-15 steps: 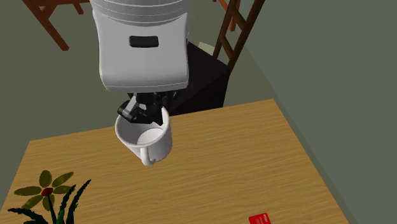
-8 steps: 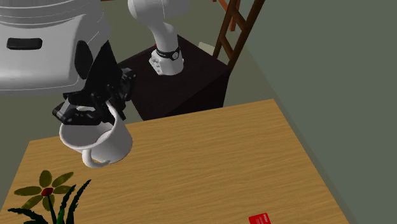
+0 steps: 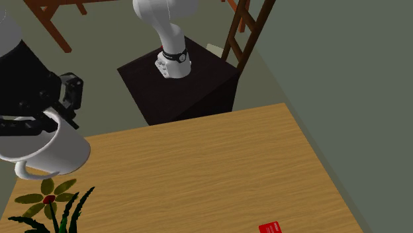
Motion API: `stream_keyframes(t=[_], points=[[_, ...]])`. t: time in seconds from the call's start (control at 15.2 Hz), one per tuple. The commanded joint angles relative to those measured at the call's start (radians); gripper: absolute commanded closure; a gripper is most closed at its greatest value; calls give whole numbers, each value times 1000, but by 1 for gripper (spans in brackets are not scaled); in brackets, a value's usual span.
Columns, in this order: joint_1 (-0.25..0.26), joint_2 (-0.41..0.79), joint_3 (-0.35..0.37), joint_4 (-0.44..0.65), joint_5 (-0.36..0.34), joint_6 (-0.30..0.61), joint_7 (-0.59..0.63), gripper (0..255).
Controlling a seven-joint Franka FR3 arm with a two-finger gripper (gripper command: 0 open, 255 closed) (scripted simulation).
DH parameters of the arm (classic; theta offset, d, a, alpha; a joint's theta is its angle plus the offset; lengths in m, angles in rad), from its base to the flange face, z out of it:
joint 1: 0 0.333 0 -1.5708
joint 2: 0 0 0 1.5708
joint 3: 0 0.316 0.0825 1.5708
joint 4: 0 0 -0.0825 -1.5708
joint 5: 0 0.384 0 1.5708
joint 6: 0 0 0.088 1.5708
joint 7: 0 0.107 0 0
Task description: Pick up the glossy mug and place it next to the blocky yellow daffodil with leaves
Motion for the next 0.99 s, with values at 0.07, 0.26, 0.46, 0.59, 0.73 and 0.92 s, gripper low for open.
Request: stream_keyframes(t=[0.07,0.26,0.46,0.59,0.73,0.92], points=[[-4,0,-3,-33,0,34,-6,255],[-4,4,-2,-68,1,73,-3,255],[-5,10,-2,-101,3,111,-1,255],[-5,15,-2,-122,4,137,0,255],[-6,22,-2,-142,6,163,1,255],[-7,32,-1,-170,10,200,2,255]])
